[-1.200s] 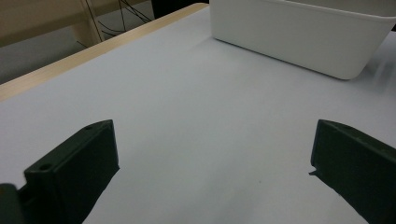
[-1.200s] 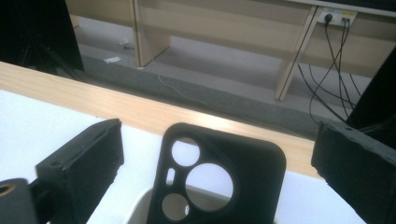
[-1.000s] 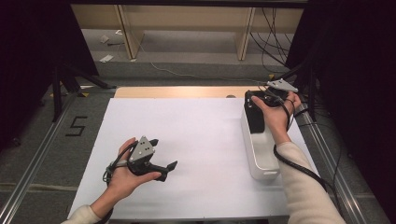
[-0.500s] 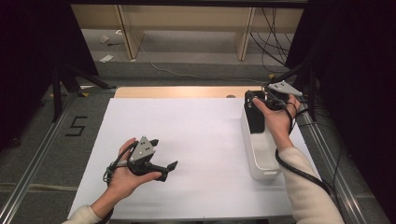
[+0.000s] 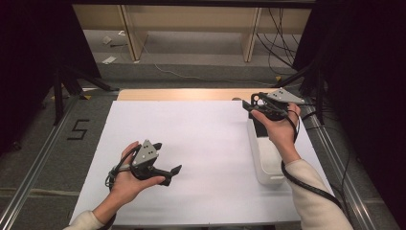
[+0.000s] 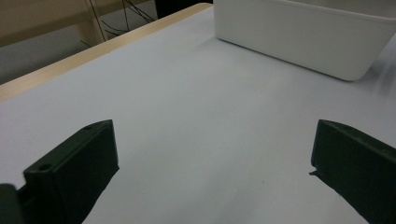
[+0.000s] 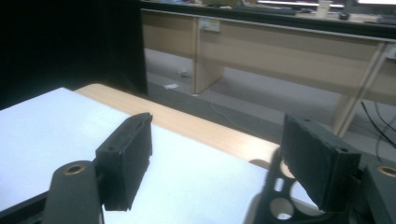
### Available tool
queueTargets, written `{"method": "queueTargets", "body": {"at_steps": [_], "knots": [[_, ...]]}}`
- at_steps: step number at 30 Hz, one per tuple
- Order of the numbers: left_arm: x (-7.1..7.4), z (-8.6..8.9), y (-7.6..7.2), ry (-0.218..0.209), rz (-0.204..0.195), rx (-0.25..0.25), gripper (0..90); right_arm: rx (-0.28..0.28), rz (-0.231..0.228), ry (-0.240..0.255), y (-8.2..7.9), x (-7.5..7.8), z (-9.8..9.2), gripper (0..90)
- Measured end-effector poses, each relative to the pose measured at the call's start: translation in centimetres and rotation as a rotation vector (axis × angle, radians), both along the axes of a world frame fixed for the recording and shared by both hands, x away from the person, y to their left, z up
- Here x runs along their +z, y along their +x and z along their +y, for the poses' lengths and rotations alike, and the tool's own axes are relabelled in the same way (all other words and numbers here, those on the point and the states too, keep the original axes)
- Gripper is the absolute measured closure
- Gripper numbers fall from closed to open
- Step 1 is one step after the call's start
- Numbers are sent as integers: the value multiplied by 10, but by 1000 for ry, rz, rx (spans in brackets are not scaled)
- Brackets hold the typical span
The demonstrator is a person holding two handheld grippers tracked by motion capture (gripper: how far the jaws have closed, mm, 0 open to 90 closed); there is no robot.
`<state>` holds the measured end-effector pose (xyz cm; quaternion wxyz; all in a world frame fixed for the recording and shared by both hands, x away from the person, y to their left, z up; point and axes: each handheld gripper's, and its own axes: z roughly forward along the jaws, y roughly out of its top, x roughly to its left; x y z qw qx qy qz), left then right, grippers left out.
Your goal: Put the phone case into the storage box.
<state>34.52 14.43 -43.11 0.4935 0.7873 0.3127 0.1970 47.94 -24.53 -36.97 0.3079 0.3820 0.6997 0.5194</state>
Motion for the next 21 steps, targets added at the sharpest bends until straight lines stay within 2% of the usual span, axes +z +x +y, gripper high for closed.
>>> {"method": "queueTargets", "body": {"at_steps": [8,21], "knots": [[0,0,0,1,-2,-3,0,47,16,28,-12,4,8,240],[0,1,0,1,-3,-1,0,114,24,24,-32,1,14,228]]}}
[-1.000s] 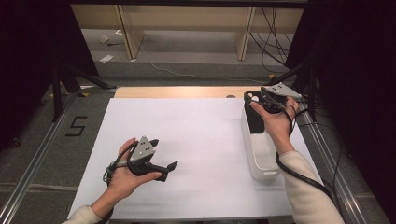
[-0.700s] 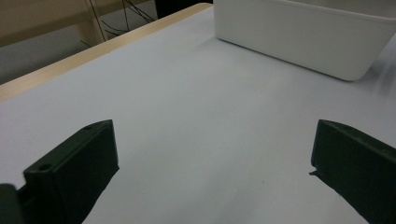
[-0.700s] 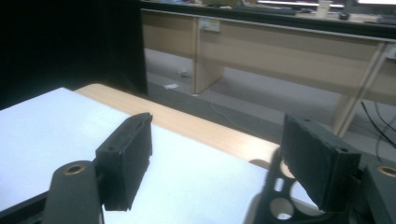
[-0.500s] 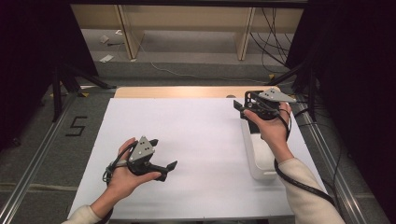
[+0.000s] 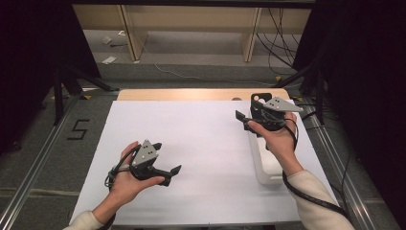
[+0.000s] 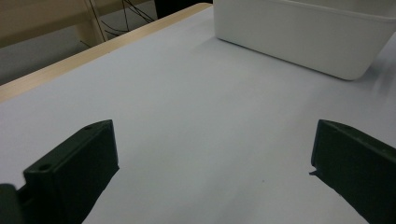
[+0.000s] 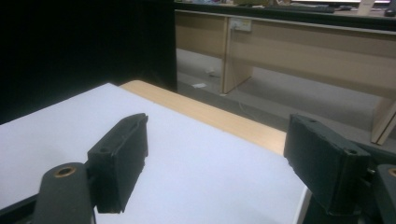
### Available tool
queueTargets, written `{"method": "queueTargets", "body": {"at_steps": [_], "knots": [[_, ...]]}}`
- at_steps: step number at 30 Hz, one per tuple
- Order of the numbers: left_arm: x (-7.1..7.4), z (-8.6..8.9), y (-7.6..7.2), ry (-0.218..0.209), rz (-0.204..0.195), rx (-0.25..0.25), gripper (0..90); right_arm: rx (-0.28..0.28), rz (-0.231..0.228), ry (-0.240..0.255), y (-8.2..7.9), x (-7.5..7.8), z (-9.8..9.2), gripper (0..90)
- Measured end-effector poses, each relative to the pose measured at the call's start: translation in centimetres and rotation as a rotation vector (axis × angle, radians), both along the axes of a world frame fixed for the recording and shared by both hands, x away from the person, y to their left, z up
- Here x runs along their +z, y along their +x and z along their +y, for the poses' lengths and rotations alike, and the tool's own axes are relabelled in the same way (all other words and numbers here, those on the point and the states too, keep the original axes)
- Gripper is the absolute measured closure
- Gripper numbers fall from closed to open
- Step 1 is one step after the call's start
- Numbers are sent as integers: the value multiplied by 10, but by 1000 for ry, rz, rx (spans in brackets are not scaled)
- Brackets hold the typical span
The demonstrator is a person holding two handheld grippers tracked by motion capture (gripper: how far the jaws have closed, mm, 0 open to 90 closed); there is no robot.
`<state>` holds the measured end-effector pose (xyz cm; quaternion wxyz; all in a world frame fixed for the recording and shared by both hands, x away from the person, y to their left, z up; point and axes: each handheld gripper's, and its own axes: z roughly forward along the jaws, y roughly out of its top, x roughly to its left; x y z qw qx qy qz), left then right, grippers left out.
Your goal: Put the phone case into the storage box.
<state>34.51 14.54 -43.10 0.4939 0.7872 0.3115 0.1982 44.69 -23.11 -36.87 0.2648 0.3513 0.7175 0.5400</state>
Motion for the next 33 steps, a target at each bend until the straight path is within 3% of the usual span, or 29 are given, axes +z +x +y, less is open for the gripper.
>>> {"method": "queueTargets", "body": {"at_steps": [17,33], "knots": [[1,1,0,0,-3,5,0,83,15,-19,-27,-8,5,217],[2,2,-1,-2,-5,7,0,109,14,-27,-42,-14,2,218]]}}
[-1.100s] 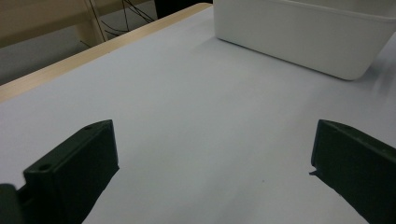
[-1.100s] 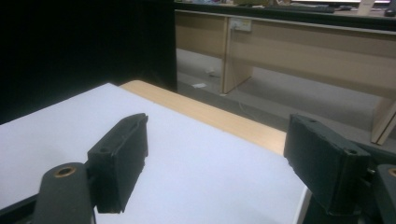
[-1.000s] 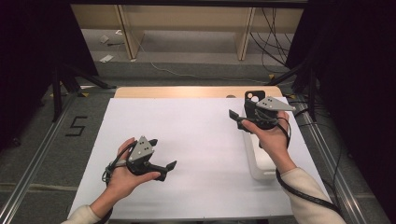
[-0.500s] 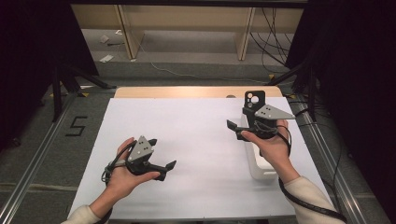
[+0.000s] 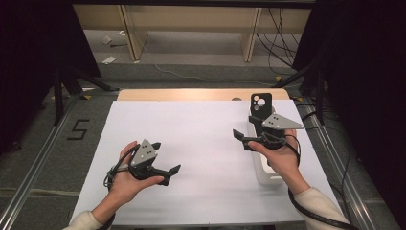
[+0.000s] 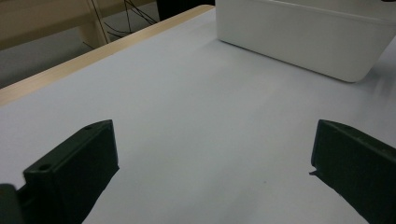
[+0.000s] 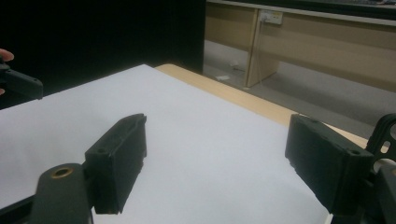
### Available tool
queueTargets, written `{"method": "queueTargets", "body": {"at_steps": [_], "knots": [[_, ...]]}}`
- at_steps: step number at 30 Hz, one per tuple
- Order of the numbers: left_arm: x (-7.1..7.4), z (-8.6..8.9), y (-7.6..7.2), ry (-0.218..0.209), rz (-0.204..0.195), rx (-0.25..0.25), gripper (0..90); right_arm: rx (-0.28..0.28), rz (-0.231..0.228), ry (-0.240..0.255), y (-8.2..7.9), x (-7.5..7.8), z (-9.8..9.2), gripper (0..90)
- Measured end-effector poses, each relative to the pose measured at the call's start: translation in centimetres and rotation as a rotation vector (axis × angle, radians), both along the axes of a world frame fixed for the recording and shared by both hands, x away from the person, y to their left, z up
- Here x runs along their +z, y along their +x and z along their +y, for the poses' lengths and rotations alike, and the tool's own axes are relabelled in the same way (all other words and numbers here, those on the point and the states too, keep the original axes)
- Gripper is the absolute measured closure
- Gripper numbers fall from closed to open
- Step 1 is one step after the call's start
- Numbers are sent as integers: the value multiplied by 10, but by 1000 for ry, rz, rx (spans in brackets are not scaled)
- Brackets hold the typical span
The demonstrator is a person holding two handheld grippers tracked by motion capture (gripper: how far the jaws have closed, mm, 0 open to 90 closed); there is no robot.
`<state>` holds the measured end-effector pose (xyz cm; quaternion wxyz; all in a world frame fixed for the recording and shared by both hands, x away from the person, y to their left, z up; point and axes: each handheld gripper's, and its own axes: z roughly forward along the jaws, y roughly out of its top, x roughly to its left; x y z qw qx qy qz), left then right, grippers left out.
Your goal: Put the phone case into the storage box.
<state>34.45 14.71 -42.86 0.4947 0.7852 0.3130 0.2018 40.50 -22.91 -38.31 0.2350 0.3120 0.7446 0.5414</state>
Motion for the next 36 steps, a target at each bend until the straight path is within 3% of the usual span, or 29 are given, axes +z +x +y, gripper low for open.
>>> {"method": "queueTargets", "body": {"at_steps": [17,36], "knots": [[-1,1,1,-1,3,2,0,43,3,-17,-16,-5,0,220],[-1,1,1,2,5,4,0,49,6,-17,-31,-9,-12,223]]}}
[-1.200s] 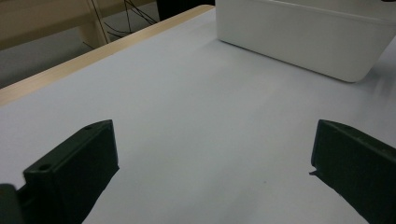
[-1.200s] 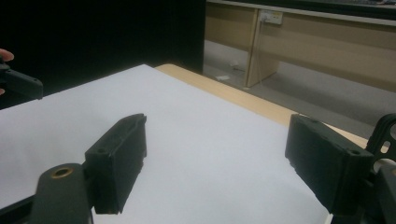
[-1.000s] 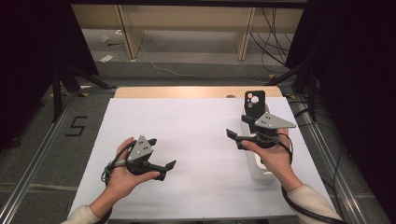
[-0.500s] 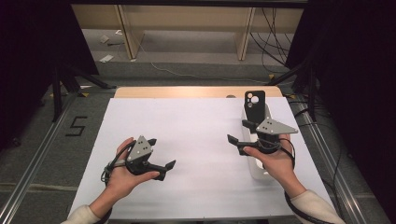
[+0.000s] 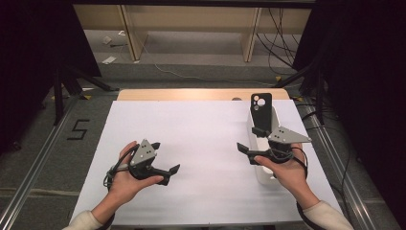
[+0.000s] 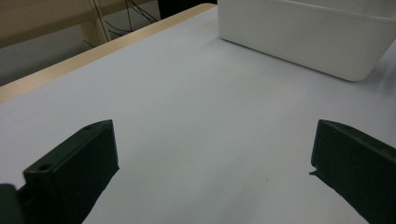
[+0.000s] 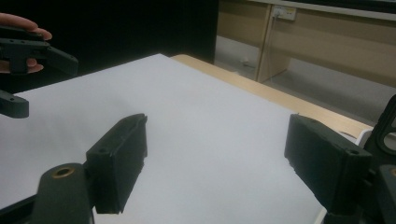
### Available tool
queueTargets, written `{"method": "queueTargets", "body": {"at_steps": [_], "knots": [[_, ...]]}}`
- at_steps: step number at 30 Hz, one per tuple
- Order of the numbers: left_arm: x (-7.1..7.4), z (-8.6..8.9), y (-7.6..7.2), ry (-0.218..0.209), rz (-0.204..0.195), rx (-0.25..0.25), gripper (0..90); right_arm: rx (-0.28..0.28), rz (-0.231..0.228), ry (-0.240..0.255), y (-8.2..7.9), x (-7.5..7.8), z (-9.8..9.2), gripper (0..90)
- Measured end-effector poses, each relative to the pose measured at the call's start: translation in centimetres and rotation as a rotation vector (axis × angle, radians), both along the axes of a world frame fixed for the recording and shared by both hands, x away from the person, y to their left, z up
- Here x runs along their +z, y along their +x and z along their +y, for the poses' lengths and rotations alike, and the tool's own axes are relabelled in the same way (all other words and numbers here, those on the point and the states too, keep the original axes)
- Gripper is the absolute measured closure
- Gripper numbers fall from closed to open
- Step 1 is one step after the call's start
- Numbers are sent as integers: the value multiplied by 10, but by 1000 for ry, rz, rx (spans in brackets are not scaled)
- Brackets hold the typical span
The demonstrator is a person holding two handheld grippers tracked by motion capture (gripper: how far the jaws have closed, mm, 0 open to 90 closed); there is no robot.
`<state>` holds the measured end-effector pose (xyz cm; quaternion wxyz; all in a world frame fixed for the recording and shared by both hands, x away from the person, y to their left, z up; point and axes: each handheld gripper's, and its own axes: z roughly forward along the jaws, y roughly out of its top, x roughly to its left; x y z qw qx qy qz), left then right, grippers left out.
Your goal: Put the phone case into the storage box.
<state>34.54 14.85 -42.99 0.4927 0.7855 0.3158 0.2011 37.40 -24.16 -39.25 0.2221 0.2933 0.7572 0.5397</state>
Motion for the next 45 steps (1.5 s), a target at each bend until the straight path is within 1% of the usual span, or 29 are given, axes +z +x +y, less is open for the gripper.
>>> {"method": "queueTargets", "body": {"at_steps": [11,17,21,32,45], "knots": [[1,5,0,-1,-1,7,0,7,-5,3,-5,-1,-6,222],[0,14,-1,-4,1,25,0,6,-4,5,-8,-3,-9,221],[-1,17,-1,-2,3,29,0,4,-7,5,-9,-4,-11,220],[-2,16,-1,-1,6,26,0,2,-5,7,-9,-7,-14,219],[-2,16,-1,-1,6,25,0,-2,-2,3,-14,-10,-20,219]]}}
